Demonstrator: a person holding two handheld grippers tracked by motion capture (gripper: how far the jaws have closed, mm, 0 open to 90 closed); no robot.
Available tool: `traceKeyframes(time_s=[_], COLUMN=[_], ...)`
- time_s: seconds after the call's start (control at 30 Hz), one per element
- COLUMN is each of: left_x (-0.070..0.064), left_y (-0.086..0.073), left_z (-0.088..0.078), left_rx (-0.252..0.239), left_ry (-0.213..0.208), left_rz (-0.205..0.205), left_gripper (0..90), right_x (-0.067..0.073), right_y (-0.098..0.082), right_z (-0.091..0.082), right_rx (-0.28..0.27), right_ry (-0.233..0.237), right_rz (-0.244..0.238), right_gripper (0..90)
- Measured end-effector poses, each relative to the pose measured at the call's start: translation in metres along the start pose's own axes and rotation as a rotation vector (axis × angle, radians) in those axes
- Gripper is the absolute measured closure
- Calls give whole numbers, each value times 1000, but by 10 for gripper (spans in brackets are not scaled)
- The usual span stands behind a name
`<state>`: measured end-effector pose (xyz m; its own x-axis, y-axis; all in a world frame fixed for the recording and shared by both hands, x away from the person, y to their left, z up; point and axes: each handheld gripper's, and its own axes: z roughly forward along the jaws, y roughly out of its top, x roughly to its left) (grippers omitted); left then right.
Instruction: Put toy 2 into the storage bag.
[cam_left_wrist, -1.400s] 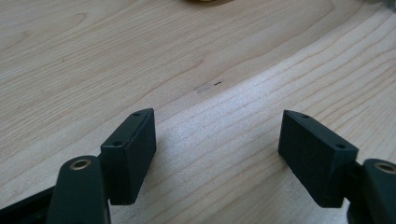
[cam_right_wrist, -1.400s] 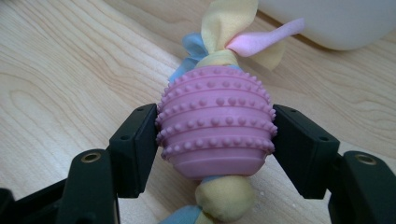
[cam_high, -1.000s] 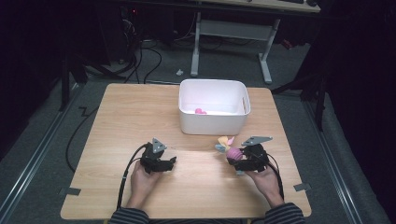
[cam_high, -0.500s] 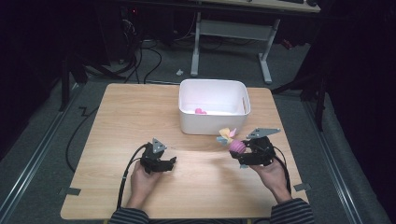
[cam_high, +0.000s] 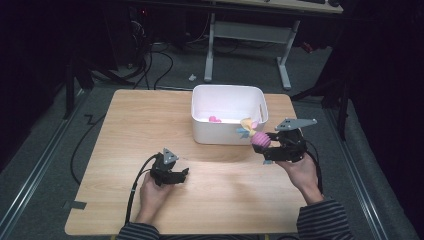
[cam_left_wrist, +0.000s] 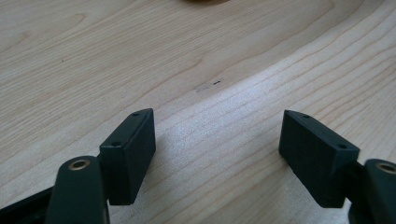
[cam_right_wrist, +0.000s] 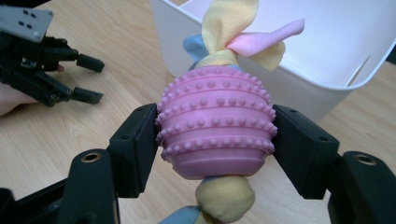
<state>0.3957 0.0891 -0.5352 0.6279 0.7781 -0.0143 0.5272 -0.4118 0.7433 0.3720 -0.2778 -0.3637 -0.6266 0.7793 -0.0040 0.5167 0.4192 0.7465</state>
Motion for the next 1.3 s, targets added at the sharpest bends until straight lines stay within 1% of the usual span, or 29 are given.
traceKeyframes(time_s=[0.27, 0.33, 0.4, 0.43, 0.53, 0.57, 0.63, 0.83, 1.03, 1.17, 1.3], left_x=[0, 0, 0, 0, 0, 0, 0, 0, 0, 0, 0], left_y=[0, 0, 0, 0, 0, 0, 0, 0, 0, 0, 0], left_z=[0, 0, 0, 0, 0, 0, 0, 0, 0, 0, 0], left_rx=[0, 1, 0, -1, -1, 0, 0, 1, 0, 1, 1], left_ry=[0, -1, -1, 0, -1, 0, 0, -4, -3, -2, -2], left_rz=[0, -1, -1, -1, -1, -1, -1, -3, -3, -1, -1], left_gripper=[274, 274, 274, 274, 274, 274, 274, 274, 273, 273, 273], right_x=[-9, -11, -14, -16, -20, -22, -23, -26, -29, -34, -37], right_y=[26, 33, 41, 45, 56, 62, 66, 85, 99, 107, 112], right_z=[-3, -3, -1, 1, 6, 10, 12, 28, 42, 50, 60], right_rx=[-15, -16, -4, -3, 9, 13, 21, 46, 77, 81, 100], right_ry=[-13, -16, -20, -24, -33, -35, -36, -41, -56, -74, -66], right_rz=[-5, -8, -9, -16, -15, -17, -18, -27, -38, -47, -40], right_gripper=[348, 348, 347, 348, 347, 347, 347, 346, 345, 345, 345])
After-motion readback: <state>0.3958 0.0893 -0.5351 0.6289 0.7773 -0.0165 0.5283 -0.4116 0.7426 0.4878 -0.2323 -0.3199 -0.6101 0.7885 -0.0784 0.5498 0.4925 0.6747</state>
